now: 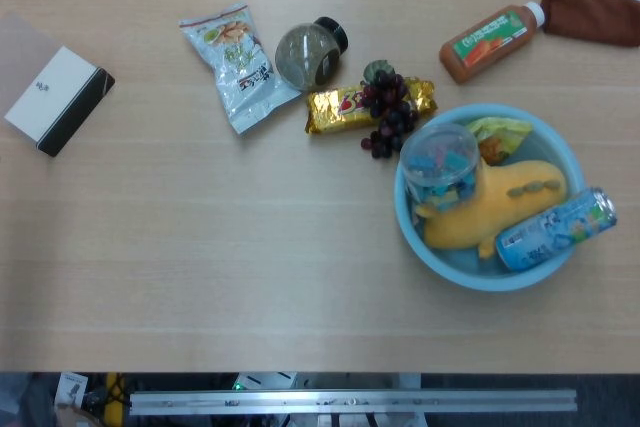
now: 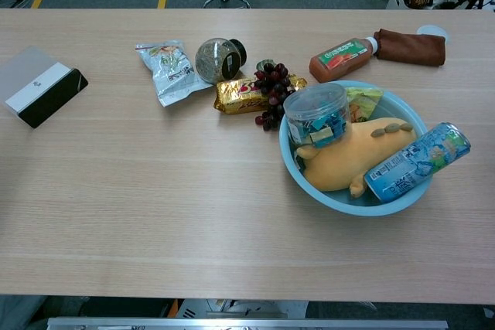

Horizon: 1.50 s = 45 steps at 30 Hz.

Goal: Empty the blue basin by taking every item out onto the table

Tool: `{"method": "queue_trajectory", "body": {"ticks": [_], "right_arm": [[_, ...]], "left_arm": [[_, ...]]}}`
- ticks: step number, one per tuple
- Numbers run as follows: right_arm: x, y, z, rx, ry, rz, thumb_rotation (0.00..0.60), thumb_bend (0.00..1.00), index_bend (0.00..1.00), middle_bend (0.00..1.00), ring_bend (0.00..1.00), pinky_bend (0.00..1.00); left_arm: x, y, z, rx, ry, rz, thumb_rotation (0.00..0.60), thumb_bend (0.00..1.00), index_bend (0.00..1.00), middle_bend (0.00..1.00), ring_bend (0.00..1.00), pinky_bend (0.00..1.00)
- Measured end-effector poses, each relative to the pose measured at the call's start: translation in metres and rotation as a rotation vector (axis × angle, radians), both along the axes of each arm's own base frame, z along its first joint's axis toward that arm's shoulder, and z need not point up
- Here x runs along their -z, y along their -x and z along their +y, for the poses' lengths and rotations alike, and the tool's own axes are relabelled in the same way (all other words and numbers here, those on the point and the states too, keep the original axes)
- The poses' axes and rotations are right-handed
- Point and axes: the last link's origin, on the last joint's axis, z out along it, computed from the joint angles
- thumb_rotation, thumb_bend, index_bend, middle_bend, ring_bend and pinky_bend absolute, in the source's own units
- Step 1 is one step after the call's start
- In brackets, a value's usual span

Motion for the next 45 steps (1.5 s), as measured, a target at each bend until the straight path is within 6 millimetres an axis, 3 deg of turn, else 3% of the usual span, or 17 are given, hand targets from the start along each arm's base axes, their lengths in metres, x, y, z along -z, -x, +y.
{"method": "queue_trajectory", "body": {"ticks": [18, 30, 36, 45], "right_arm": [[0.049, -0.024, -0.036, -0.042, -0.288, 0.150, 0.600, 0.00, 0.23, 0.30, 0.24, 0.35], [0.066, -0.025, -0.036, -0.054, -0.407, 0.175, 0.600, 0.00, 0.23, 0.30, 0.24, 0.35], [0.071, -0.024, -0.037, -0.059, -0.425, 0.169, 0.600, 0.00, 0.31, 0.31, 0.24, 0.35], [0.075, -0.021, -0.041, -0.056, -0.440, 0.171, 0.600, 0.00, 0.32, 0.32, 0.24, 0.35]], "left_arm": [[-0.009, 0.000, -0.011, -0.040, -0.061, -0.008, 0.600, 0.34, 0.35, 0.38, 0.30, 0.26], [-0.008, -0.001, -0.014, -0.054, -0.076, -0.009, 0.600, 0.34, 0.35, 0.38, 0.30, 0.26], [-0.008, -0.002, -0.017, -0.057, -0.080, -0.008, 0.600, 0.34, 0.35, 0.38, 0.30, 0.26], [-0.008, -0.003, -0.021, -0.066, -0.094, -0.010, 0.600, 0.34, 0.35, 0.38, 0.30, 0.26]]}}
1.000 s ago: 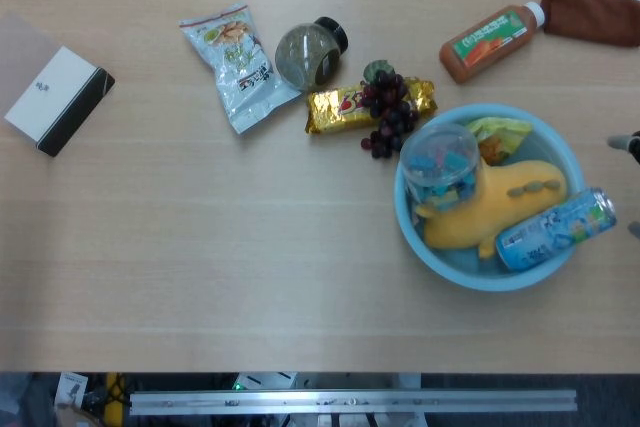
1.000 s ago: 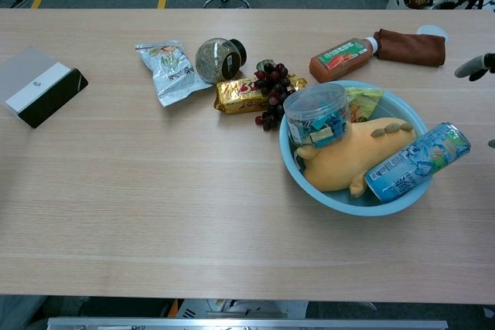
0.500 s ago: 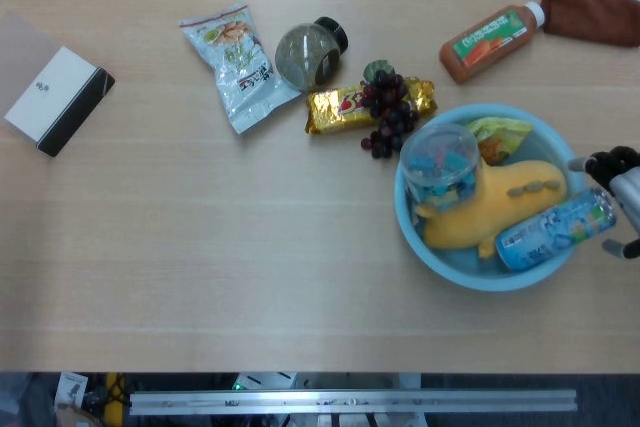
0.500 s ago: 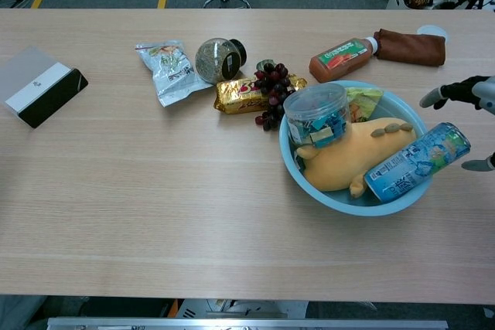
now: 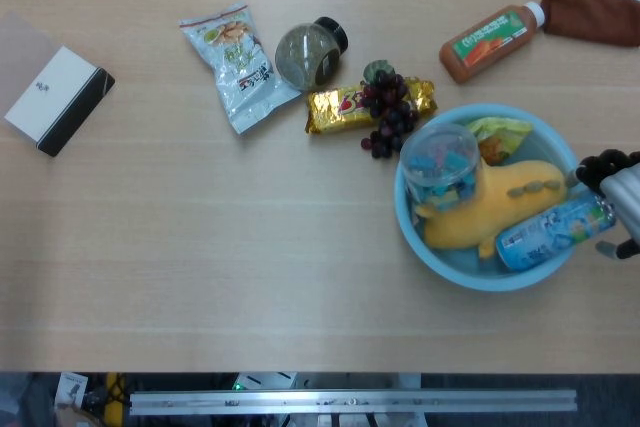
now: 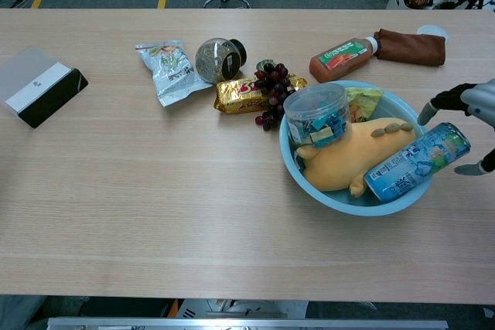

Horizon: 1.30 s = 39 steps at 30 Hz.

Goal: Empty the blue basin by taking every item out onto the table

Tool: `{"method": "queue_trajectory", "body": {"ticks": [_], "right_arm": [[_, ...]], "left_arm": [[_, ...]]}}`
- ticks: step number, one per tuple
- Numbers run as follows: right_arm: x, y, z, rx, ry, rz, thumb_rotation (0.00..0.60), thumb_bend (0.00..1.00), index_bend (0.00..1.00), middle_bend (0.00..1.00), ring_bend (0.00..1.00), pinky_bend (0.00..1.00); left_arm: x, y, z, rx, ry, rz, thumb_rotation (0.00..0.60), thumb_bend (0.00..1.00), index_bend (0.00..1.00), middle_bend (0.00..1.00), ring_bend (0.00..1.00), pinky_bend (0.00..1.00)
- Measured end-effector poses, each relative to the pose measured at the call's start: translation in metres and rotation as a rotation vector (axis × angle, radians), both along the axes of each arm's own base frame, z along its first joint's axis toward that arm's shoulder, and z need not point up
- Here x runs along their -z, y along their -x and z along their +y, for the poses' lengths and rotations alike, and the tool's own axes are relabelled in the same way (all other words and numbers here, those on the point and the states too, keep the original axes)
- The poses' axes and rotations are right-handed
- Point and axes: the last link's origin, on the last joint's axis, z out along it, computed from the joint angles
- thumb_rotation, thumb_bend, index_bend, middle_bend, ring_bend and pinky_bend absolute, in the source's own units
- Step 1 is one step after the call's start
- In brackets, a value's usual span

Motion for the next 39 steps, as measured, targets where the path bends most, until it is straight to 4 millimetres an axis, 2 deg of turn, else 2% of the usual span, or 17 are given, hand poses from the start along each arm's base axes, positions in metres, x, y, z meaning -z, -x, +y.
{"method": "queue_trajectory", "body": {"ticks": [8, 11, 16, 24, 30, 39], "right_arm": [[0.009, 0.002, -0.002, 0.013, -0.022, -0.003, 0.600, 0.03, 0.35, 0.34, 0.27, 0.37], [0.011, 0.002, -0.001, 0.012, -0.027, -0.003, 0.600, 0.07, 0.40, 0.37, 0.30, 0.42], [0.010, 0.001, -0.002, 0.007, -0.018, -0.002, 0.600, 0.19, 0.49, 0.44, 0.38, 0.57], [0.009, -0.004, -0.005, 0.003, -0.005, -0.009, 0.600, 0.27, 0.56, 0.49, 0.47, 0.70], [0.004, -0.016, -0.010, -0.014, 0.013, -0.056, 0.600, 0.28, 0.59, 0.52, 0.51, 0.72], [-0.016, -0.040, -0.022, -0.056, 0.065, -0.136, 0.600, 0.28, 0.59, 0.52, 0.53, 0.73]], "left_arm": [[-0.001, 0.000, 0.001, -0.005, 0.002, 0.001, 0.600, 0.34, 0.35, 0.38, 0.30, 0.26], [-0.002, 0.002, 0.000, -0.010, -0.001, 0.001, 0.600, 0.34, 0.35, 0.38, 0.30, 0.26], [-0.003, 0.004, 0.000, -0.015, -0.003, -0.004, 0.600, 0.34, 0.35, 0.38, 0.30, 0.26], [-0.004, 0.007, -0.001, -0.017, -0.013, -0.014, 0.600, 0.34, 0.35, 0.38, 0.30, 0.26], [-0.008, 0.008, -0.002, -0.020, -0.022, -0.014, 0.600, 0.34, 0.35, 0.38, 0.30, 0.26], [-0.009, 0.008, -0.003, -0.025, -0.022, -0.011, 0.600, 0.34, 0.35, 0.38, 0.30, 0.26]]}}
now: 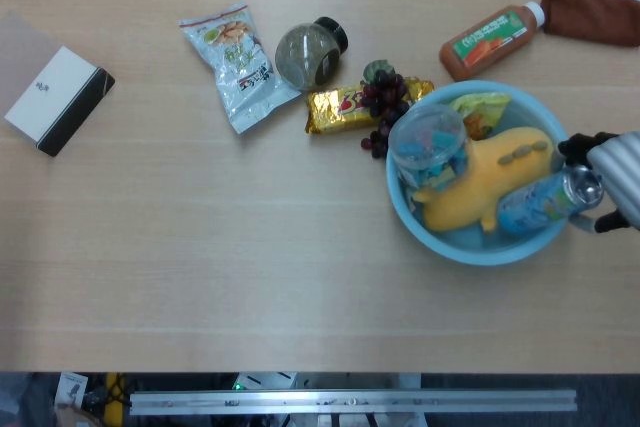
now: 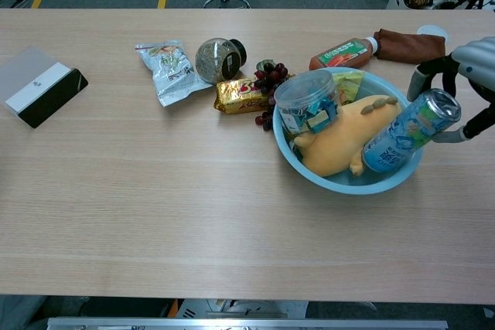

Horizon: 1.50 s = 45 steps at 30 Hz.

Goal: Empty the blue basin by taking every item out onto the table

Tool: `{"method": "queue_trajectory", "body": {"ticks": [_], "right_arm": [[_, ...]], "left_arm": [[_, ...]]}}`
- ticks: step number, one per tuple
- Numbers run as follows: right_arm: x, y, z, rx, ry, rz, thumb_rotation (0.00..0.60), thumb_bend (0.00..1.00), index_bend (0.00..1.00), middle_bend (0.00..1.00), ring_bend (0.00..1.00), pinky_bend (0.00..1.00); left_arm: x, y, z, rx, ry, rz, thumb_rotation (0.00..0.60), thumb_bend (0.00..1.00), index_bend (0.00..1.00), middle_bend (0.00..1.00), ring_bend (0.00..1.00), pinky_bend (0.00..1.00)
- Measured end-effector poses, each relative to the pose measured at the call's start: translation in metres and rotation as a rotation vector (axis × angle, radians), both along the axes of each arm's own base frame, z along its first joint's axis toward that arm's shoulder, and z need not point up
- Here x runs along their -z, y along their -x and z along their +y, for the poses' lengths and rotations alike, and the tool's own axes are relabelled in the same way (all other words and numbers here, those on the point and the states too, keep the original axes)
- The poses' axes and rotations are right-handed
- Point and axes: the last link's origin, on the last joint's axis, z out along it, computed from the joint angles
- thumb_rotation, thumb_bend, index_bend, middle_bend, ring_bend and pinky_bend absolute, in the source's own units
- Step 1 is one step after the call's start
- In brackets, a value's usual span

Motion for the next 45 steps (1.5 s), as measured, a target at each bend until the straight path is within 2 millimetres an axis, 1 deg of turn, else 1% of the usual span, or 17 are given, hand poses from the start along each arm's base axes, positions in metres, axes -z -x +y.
{"method": "queue_trajectory", "body": {"ticks": [10, 17, 26, 30, 34, 45], "right_arm": [[-0.034, -0.010, -0.012, 0.019, 0.093, -0.085, 0.600, 0.28, 0.59, 0.52, 0.54, 0.72], [-0.061, -0.016, -0.024, 0.029, 0.166, -0.119, 0.600, 0.28, 0.59, 0.52, 0.54, 0.72], [-0.086, -0.012, -0.045, 0.066, 0.258, -0.123, 0.600, 0.28, 0.59, 0.52, 0.54, 0.72], [-0.089, -0.010, -0.057, 0.087, 0.265, -0.113, 0.600, 0.28, 0.59, 0.52, 0.54, 0.72], [-0.087, -0.009, -0.069, 0.101, 0.252, -0.095, 0.600, 0.28, 0.59, 0.52, 0.54, 0.72], [-0.059, -0.003, -0.103, 0.144, 0.202, -0.046, 0.600, 0.28, 0.59, 0.52, 0.54, 0.72]], "left_arm": [[0.000, -0.004, 0.006, 0.015, 0.012, 0.007, 0.600, 0.34, 0.35, 0.38, 0.30, 0.26], [0.001, -0.007, 0.010, 0.026, 0.016, 0.007, 0.600, 0.34, 0.35, 0.38, 0.30, 0.26], [0.000, -0.010, 0.015, 0.050, 0.007, 0.007, 0.600, 0.34, 0.35, 0.38, 0.30, 0.26], [-0.002, -0.012, 0.018, 0.058, 0.004, 0.015, 0.600, 0.34, 0.35, 0.38, 0.30, 0.26], [-0.003, -0.014, 0.020, 0.064, 0.008, 0.018, 0.600, 0.34, 0.35, 0.38, 0.30, 0.26], [-0.001, -0.015, 0.020, 0.061, 0.017, 0.018, 0.600, 0.34, 0.35, 0.38, 0.30, 0.26]]}}
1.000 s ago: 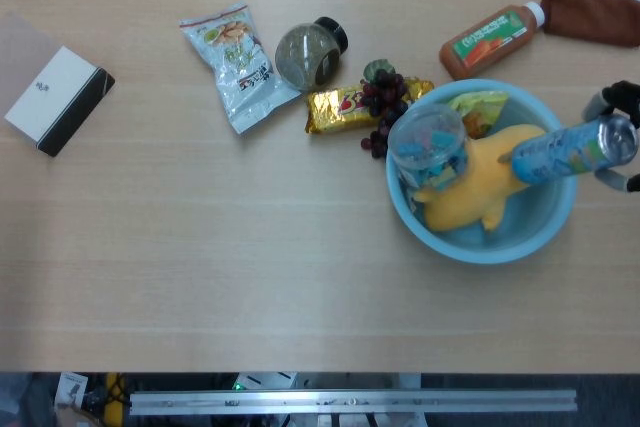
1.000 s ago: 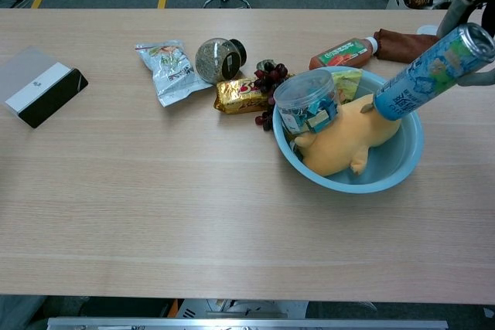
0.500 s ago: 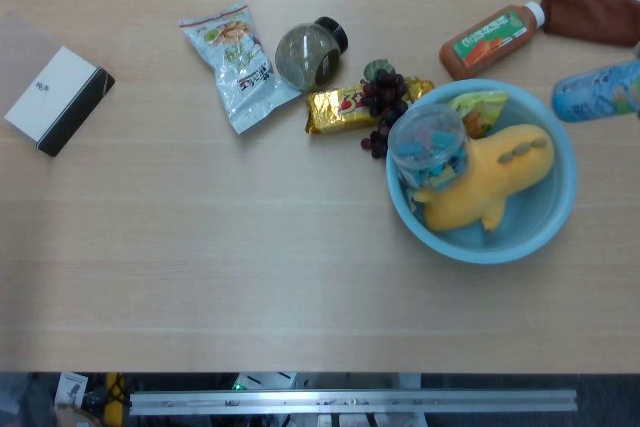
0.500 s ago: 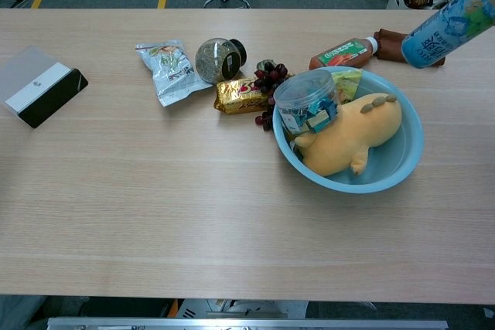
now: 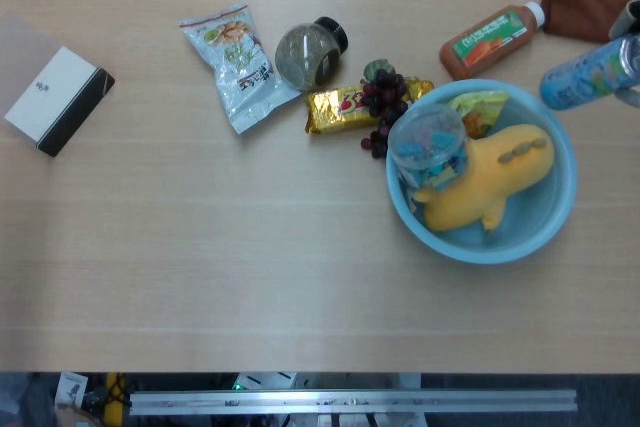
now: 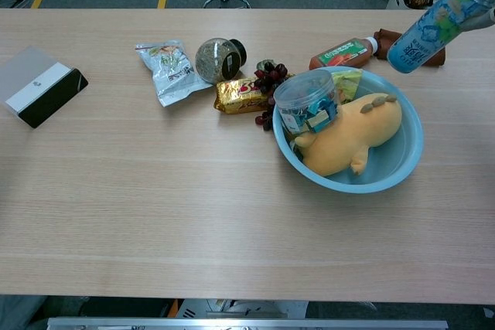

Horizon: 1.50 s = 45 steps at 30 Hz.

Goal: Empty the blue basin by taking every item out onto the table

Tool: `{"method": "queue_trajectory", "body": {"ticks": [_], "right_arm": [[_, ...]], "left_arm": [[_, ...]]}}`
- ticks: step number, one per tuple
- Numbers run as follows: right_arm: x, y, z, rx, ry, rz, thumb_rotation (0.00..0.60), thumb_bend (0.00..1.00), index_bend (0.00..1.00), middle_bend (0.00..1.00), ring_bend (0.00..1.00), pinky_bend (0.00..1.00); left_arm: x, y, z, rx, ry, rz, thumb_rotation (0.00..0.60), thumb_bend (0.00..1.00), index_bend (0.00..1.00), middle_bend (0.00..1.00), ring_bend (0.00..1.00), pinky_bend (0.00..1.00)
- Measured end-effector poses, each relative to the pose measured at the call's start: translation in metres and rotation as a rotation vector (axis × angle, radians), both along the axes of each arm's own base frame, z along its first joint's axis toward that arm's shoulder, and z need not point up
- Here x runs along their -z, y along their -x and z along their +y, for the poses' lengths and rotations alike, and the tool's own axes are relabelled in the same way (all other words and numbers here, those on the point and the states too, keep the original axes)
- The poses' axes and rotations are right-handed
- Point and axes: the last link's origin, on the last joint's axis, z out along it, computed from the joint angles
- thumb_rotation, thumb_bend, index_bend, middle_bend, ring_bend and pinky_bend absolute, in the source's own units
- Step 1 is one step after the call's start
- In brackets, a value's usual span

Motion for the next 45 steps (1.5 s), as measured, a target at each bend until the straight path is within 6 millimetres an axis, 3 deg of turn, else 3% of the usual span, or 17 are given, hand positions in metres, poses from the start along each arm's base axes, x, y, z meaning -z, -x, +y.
{"method": "queue_trajectory", "body": {"ticks": [13, 29, 36, 45], "right_arm": [[0.017, 0.012, -0.029, 0.049, 0.011, 0.047, 0.600, 0.28, 0.59, 0.52, 0.54, 0.72], [0.089, 0.000, -0.068, 0.069, -0.070, 0.104, 0.600, 0.28, 0.59, 0.52, 0.54, 0.72], [0.109, -0.004, -0.075, 0.071, -0.097, 0.135, 0.600, 0.28, 0.59, 0.52, 0.54, 0.72], [0.117, -0.001, -0.078, 0.076, -0.107, 0.175, 0.600, 0.28, 0.58, 0.49, 0.50, 0.68]], "left_arm": [[-0.003, 0.003, -0.002, -0.012, -0.007, 0.000, 0.600, 0.34, 0.35, 0.38, 0.30, 0.26], [-0.004, 0.005, -0.005, -0.022, -0.015, -0.002, 0.600, 0.34, 0.35, 0.38, 0.30, 0.26], [-0.005, 0.006, -0.008, -0.032, -0.024, -0.005, 0.600, 0.34, 0.34, 0.38, 0.30, 0.26], [-0.004, 0.006, -0.011, -0.037, -0.031, -0.006, 0.600, 0.34, 0.34, 0.38, 0.30, 0.26]]}}
